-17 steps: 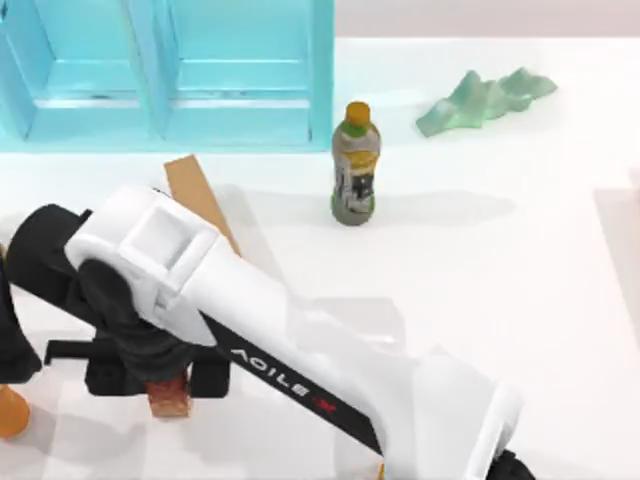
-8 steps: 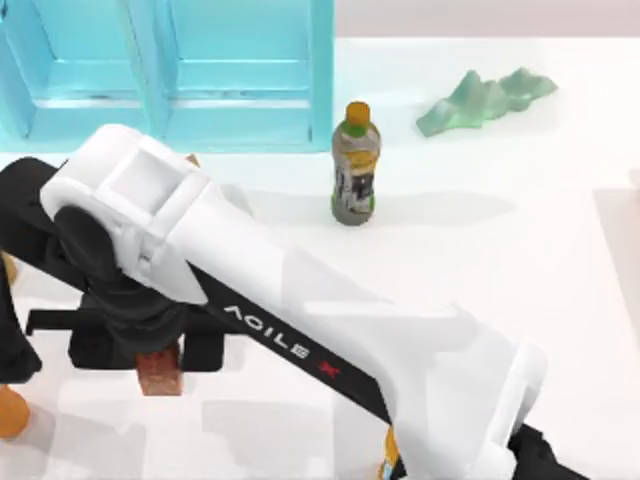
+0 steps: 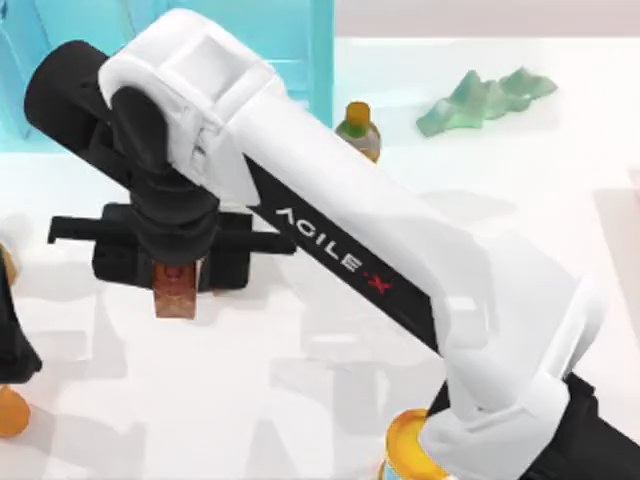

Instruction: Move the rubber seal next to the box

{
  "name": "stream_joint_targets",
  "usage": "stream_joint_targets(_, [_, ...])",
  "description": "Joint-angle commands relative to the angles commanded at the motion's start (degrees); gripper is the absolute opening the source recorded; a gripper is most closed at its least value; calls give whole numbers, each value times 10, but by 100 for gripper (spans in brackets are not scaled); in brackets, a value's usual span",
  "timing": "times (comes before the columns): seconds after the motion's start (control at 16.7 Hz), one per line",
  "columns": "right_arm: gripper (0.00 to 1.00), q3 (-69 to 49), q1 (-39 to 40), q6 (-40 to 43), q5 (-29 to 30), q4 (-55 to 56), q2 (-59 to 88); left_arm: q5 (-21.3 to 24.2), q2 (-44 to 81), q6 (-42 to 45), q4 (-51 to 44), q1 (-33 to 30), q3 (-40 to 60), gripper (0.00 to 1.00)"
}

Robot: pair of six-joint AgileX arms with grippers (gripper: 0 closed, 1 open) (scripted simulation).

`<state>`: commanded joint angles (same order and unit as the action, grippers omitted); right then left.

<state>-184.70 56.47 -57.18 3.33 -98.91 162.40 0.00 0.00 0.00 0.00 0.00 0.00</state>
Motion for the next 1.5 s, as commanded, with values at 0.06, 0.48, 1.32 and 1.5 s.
stream_joint_targets(0.06, [0,27,-23,22,-7,14,-36,0,0,0,0,0,0,100])
stream_joint_targets(0.48, [0,318,-243,237,-53,125,-333,0,0,0,0,0,0,100])
stream_joint_targets(1.32, [0,790,-529,530,-40,234,-494,0,0,0,0,0,0,100])
stream_joint_targets(1.5, [0,789,-526,529,-39,233,-491,0,0,0,0,0,0,100])
